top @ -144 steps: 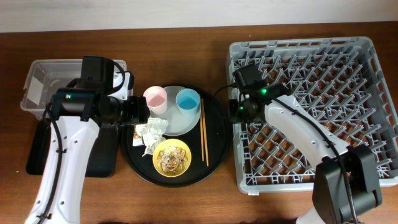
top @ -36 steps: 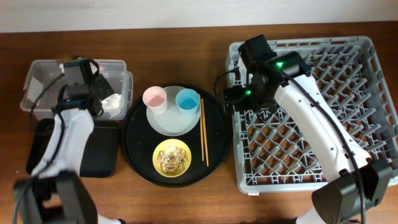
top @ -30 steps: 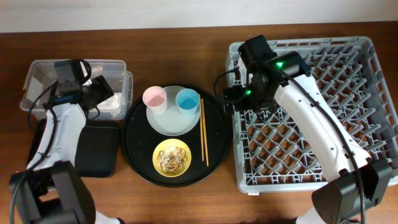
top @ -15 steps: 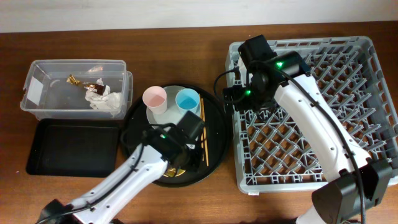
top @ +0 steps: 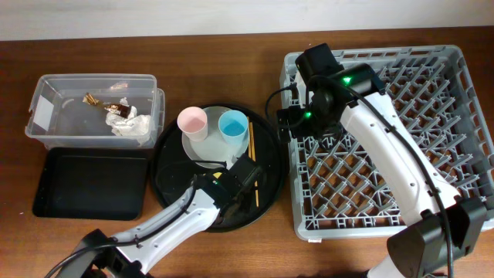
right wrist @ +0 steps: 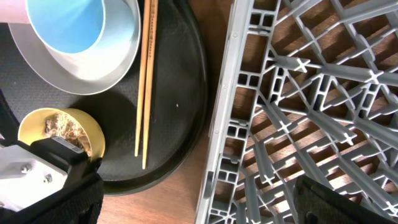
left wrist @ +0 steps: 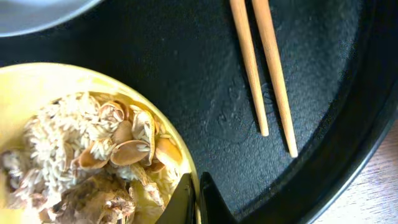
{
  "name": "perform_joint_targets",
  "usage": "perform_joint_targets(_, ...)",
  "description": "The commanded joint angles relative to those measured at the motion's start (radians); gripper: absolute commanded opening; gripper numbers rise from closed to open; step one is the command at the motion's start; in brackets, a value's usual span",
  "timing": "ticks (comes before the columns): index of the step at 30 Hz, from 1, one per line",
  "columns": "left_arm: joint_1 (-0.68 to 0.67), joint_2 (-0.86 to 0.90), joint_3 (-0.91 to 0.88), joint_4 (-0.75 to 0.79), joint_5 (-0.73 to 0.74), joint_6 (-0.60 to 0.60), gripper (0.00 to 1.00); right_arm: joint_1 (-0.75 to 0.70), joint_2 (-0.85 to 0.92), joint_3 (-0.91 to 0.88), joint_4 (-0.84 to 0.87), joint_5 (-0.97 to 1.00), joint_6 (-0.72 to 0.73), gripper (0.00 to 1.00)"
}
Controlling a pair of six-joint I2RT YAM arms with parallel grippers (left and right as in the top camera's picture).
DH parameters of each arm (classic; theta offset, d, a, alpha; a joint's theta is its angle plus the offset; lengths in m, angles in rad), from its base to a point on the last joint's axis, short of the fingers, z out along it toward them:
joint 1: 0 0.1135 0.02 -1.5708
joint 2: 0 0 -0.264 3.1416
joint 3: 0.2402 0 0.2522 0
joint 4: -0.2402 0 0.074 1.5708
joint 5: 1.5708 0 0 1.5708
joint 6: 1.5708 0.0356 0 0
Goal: Sort waste into correct bins and load items into the dishwasher rack
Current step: 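Grasp the yellow bowl rim with the left gripper, then tip the yellow bowl over the black tray to dump shells and rice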
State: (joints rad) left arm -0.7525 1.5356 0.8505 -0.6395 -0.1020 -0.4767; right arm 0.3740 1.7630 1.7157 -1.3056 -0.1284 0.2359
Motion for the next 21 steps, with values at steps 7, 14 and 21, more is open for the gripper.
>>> perform_joint_targets(7, 0.415, 0.001, 0.581, -0.564, -0.007, 0.135, 0.0, -0.001, -0.004, 0.002, 0.0, 0.009, 0.005, 0.98)
perform_joint_targets(14, 1.042, 0.001, 0.507, -0.455, 0.454, 0.275, 0.0, -0.001, -0.004, 0.002, 0.0, 0.009, 0.005, 0.99)
perform_joint_targets(21, 1.512, 0.002, 0.124, 0.052, 1.204, 0.322, 0.0, -0.001, -0.004, 0.002, 0.0, 0.009, 0.005, 0.98)
